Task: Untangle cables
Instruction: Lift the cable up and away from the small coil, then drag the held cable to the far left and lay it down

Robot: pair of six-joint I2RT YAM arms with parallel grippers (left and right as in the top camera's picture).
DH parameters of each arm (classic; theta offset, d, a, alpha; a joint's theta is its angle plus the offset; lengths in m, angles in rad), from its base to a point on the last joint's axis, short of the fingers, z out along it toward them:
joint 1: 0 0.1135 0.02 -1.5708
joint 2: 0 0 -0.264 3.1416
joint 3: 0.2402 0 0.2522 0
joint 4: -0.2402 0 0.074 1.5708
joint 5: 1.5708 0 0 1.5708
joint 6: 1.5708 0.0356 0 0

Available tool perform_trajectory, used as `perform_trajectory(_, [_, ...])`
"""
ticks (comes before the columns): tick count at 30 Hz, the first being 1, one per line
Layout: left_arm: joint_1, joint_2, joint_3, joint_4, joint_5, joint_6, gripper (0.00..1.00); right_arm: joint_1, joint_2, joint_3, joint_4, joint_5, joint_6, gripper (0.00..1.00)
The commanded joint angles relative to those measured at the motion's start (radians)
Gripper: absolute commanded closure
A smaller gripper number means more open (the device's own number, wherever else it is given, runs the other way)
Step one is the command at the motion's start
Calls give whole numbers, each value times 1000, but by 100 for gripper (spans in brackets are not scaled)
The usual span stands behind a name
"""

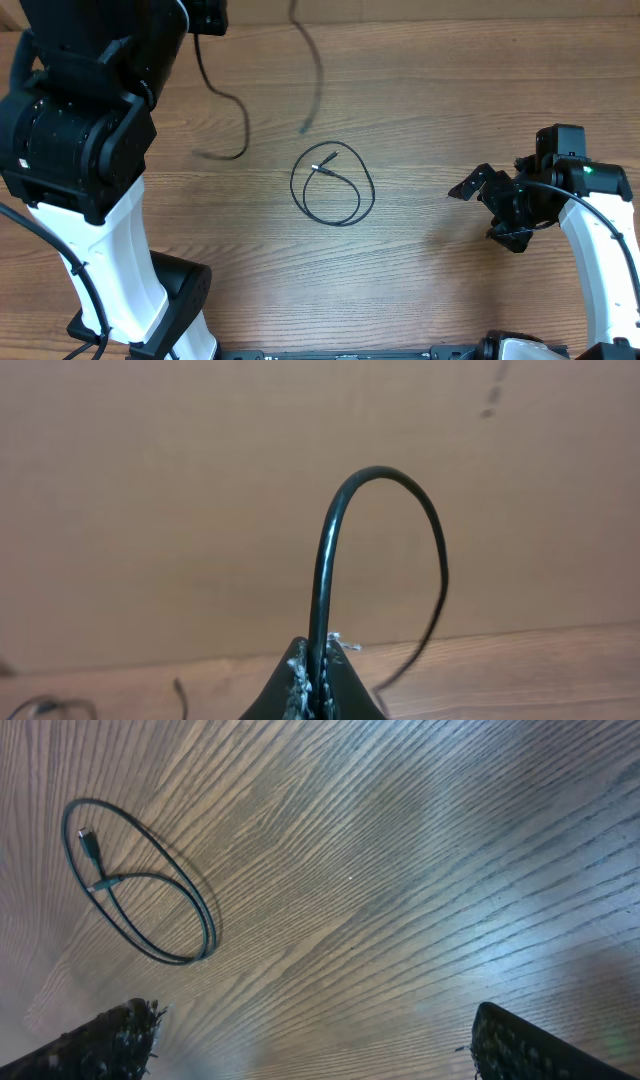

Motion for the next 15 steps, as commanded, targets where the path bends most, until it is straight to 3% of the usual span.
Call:
perform_trajectory(1, [18, 1, -2, -33, -91, -108, 96, -3, -1, -8, 2, 10, -7, 0])
perform_trajectory(7, [139, 2, -11, -103, -50, -269, 96, -3, -1, -8, -4, 10, -7, 0])
perform_trajectory(15, [322, 31, -17, -105, 356, -308, 96, -3, -1, -8, 10, 9, -7, 0])
